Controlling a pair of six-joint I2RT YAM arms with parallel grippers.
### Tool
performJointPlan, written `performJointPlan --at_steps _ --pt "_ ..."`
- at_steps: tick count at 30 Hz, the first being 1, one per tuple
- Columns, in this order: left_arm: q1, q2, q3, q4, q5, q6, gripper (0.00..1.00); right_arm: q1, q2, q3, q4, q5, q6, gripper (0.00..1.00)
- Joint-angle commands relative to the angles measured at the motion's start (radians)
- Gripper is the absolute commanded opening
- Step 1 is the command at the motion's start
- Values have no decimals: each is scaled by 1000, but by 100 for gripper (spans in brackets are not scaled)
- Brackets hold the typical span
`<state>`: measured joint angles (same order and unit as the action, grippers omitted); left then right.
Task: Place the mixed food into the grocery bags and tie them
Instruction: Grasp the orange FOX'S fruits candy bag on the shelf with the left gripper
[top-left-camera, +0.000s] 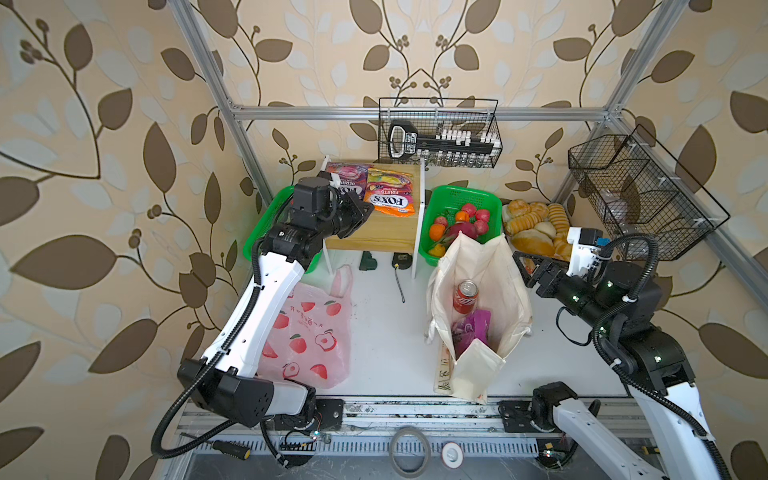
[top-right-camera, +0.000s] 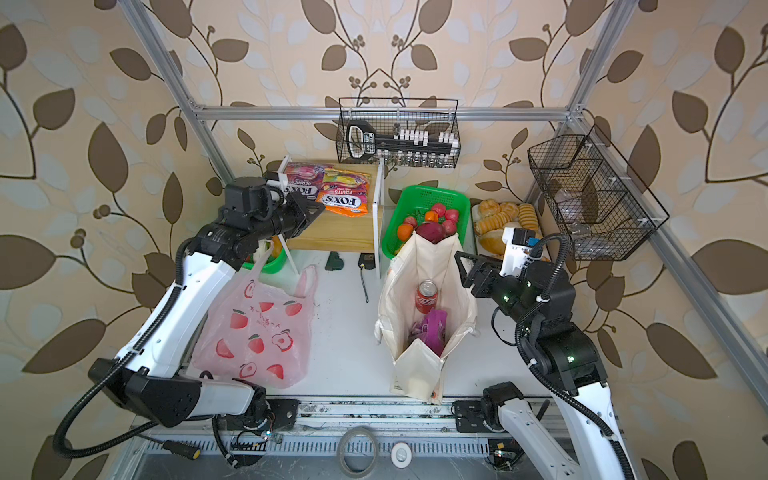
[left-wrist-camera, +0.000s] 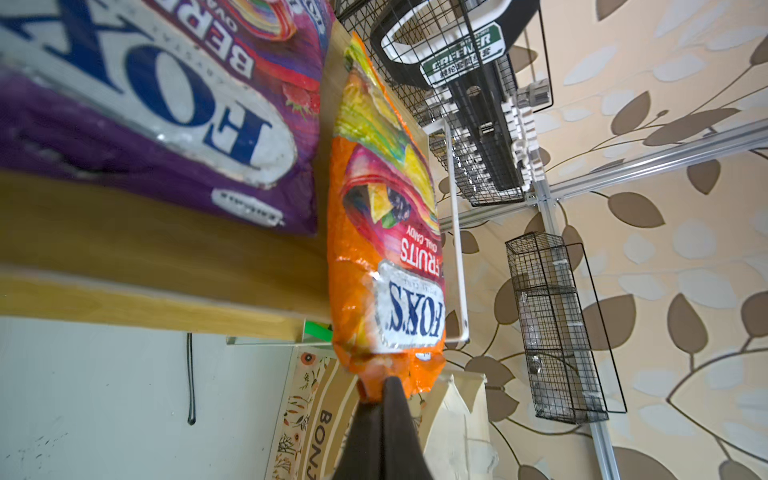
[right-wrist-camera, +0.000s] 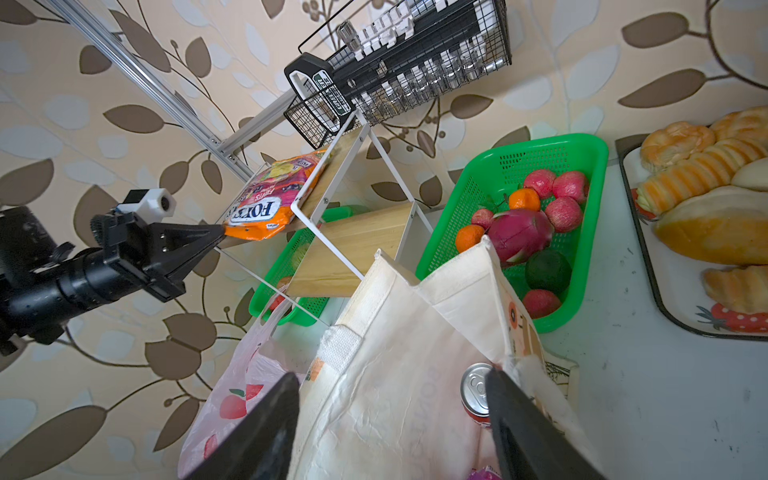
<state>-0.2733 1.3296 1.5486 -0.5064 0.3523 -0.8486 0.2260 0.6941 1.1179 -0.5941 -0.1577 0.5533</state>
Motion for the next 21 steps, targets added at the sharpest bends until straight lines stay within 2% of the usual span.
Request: performJointPlan --at_steps 1,5,7,9,11,13,17,21 --pt "6 -47 -30 11 25 -4 0 -4 -3 -18 31 -5 16 71" --pt "6 -47 -69 47 8 -25 3 -4 -2 -16 32 -10 16 71" --pt "6 -44 -81 78 -1 -43 16 -5 -7 -15 27 -8 14 71" --pt "6 -38 -87 103 -8 -47 20 -4 -12 -14 21 -3 14 71" --pt "6 -32 -92 118 -16 -47 35 -4 -18 -14 19 2 11 71" --pt "6 -28 -102 149 -8 -84 38 -4 -23 -15 14 7 10 71" --pt "6 -22 -124 217 12 -123 52 -4 -23 -15 13 10 11 71" --pt "6 -5 -120 236 22 -146 59 -4 -18 -14 13 7 12 71"
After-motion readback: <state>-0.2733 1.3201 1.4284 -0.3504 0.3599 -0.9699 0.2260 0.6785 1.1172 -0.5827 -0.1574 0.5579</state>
